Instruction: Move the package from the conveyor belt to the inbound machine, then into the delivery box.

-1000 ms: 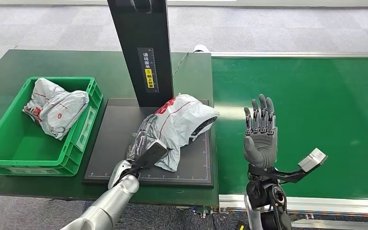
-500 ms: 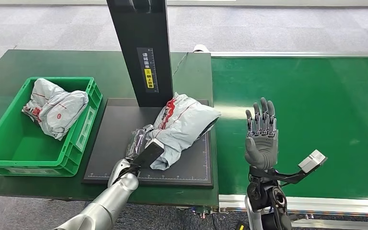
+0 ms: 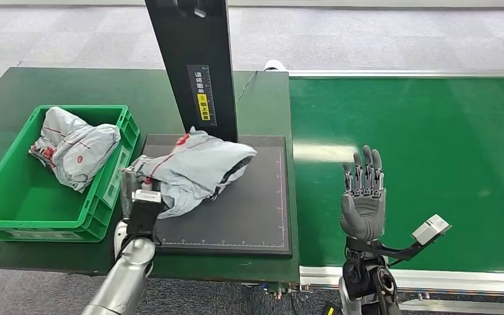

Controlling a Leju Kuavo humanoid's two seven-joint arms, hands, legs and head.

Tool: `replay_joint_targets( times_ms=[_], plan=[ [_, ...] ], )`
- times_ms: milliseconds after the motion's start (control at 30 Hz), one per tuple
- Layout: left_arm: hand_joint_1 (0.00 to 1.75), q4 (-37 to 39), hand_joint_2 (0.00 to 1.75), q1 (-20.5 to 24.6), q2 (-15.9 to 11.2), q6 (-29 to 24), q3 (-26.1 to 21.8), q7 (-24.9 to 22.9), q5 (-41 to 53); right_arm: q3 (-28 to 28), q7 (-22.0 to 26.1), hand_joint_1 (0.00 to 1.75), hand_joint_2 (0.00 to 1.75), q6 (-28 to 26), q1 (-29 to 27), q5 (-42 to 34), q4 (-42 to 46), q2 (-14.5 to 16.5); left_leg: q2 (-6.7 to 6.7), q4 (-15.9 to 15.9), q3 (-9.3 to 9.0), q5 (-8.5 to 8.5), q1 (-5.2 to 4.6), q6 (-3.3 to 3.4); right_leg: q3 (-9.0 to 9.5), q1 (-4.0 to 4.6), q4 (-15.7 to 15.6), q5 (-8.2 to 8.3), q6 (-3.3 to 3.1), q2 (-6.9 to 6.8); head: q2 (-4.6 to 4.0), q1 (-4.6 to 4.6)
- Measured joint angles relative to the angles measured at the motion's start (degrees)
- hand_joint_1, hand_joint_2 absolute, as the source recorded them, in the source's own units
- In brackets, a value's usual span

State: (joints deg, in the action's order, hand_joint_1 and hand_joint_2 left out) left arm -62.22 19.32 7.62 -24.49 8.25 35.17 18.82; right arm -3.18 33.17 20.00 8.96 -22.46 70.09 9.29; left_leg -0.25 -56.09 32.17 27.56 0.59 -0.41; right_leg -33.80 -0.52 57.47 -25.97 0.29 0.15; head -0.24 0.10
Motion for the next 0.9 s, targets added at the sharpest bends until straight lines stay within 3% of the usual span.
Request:
replay_joint_targets(
  times_ms=[233,500,667,767,900],
  plan=[
    [1.75,-19.1,1.75,-5.4,-2.0,-2.4,-3.6,-1.0,0.3,-1.4,-0.4,0.00,1.75,0.0,-2.0,-0.1,1.6,0.0,-0.04,0.0,0.03,0.00,0.00,0.00,-0.01,0.00,0.0,0.00,0.01,-0.01,0.00,-0.01],
    [1.75,-26.7,1.75,-6.9,-6.6,-2.3,-13.6,-1.5,-5.0,-2.2,-0.9,0.00,1.75,1.3,-2.0,-0.6,1.9,0.0,0.02,0.0,-0.02,-0.01,0.03,-0.01,0.00,0.03,0.0,0.00,-0.02,0.01,0.00,-0.01],
    [1.75,-24.2,1.75,-4.8,-10.5,3.1,-22.5,-4.8,-6.7,-2.6,-0.5,0.00,1.75,2.9,-1.1,-0.9,1.2,-0.1,-0.01,0.0,-0.02,-0.04,0.05,-0.04,-0.02,0.06,0.0,-0.02,-0.04,-0.04,0.00,0.03],
    [1.75,-17.8,1.75,-0.2,-13.5,6.2,-26.6,-6.8,-5.9,-2.8,-0.4,0.00,1.75,3.8,-0.5,-0.8,0.7,-0.1,-0.03,0.0,-0.03,-0.09,0.04,-0.07,0.00,0.05,0.0,0.00,-0.05,-0.04,0.00,0.04],
    [1.75,-6.7,1.75,7.6,-17.2,6.1,-29.8,-9.0,-1.6,-2.8,-0.4,0.00,1.75,4.1,0.0,-0.3,0.1,-0.1,-0.02,0.0,-0.04,-0.13,0.05,-0.08,0.00,0.06,0.0,0.05,-0.06,-0.03,0.00,0.07]
  ],
)
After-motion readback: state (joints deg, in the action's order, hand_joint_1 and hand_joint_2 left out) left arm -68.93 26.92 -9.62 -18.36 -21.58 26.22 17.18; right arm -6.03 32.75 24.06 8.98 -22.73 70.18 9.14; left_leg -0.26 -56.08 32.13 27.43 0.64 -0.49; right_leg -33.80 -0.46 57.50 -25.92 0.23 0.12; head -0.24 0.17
